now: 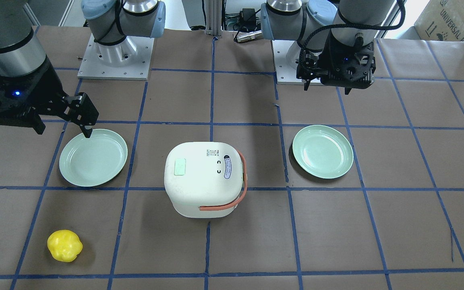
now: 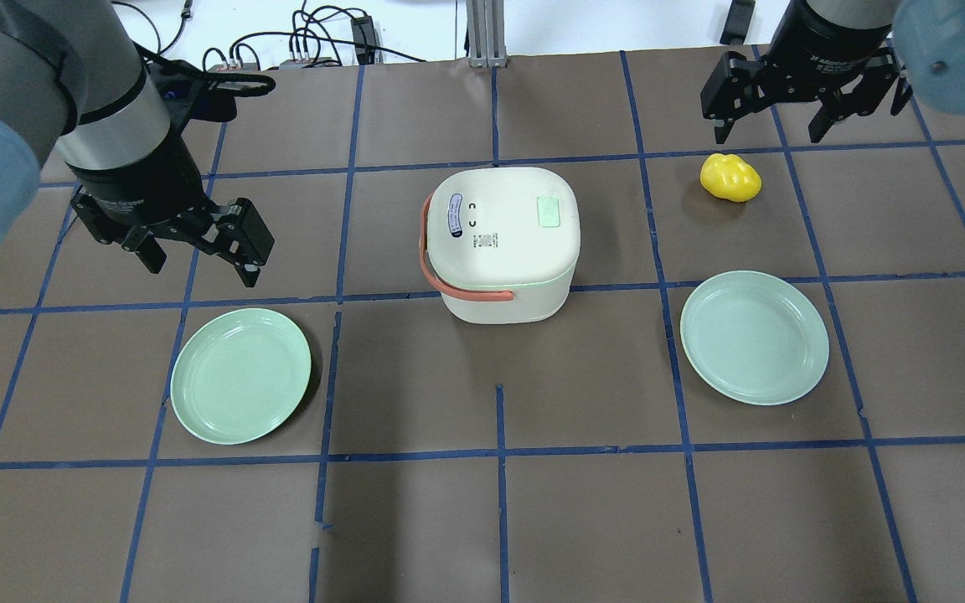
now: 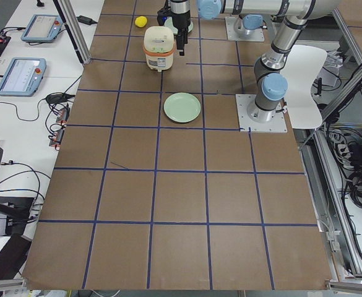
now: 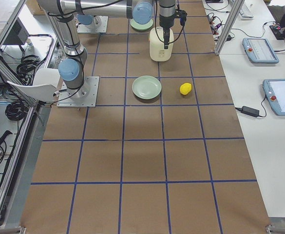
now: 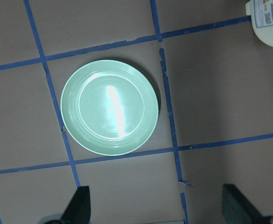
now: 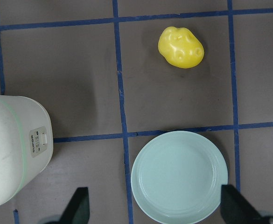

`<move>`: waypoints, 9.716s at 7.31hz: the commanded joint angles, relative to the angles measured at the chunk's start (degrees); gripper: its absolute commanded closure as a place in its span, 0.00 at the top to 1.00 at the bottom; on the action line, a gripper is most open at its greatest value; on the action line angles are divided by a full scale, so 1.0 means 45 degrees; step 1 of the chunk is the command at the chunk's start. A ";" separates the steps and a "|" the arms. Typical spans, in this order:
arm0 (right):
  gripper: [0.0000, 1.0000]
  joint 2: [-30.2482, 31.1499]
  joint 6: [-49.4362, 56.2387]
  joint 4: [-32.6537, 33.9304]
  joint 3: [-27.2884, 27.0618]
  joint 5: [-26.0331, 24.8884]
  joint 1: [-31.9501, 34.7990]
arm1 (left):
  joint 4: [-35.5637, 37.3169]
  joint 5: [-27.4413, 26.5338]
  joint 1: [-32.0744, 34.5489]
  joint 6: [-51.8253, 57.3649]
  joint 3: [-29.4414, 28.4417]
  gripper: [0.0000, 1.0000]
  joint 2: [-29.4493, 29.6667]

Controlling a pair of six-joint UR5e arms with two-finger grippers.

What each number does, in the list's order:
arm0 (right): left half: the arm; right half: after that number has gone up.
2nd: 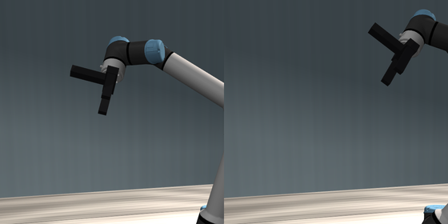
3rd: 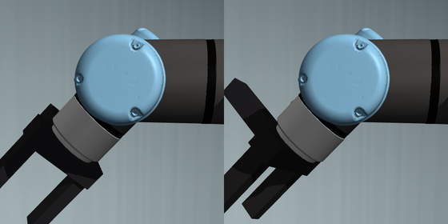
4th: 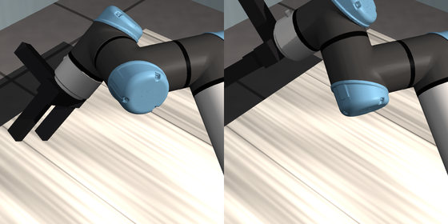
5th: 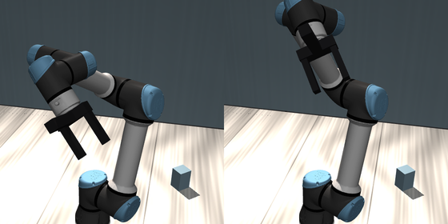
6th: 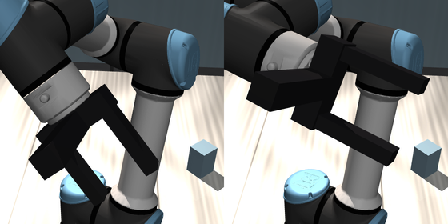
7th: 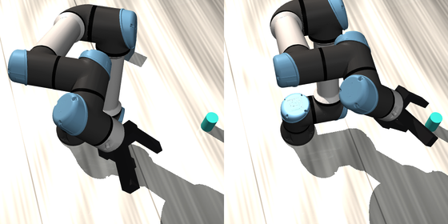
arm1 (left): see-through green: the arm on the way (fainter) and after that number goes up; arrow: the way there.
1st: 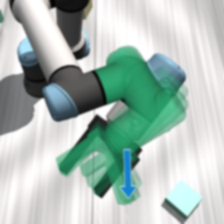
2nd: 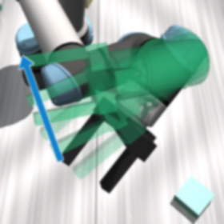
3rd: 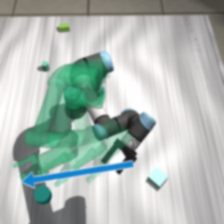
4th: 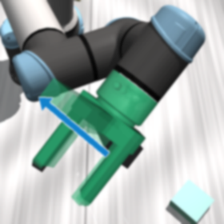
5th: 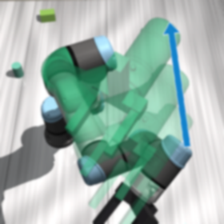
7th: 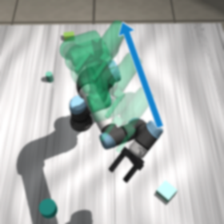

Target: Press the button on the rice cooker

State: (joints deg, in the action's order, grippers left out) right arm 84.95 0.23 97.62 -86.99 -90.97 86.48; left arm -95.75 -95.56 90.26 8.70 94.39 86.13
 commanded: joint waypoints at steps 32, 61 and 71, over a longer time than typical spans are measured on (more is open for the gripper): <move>0.06 -0.0790 -0.0520 -0.0347 -0.0083 0.1388 0.2126 | -0.0010 0.0006 0.0000 0.0000 0.0000 1.00 0.0000; 0.07 -0.3568 -0.1224 0.0653 0.1263 0.0957 0.4005 | -0.0010 0.0006 0.0000 0.0000 0.0000 1.00 0.0000; 1.00 -0.2103 -0.1087 -0.1712 0.3199 0.0918 0.1765 | 0.0009 0.0006 0.0000 0.0000 0.0000 1.00 0.0000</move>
State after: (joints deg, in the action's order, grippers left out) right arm 74.52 -4.72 89.85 -72.67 -86.86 97.99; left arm -95.78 -95.54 90.26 8.70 94.39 86.14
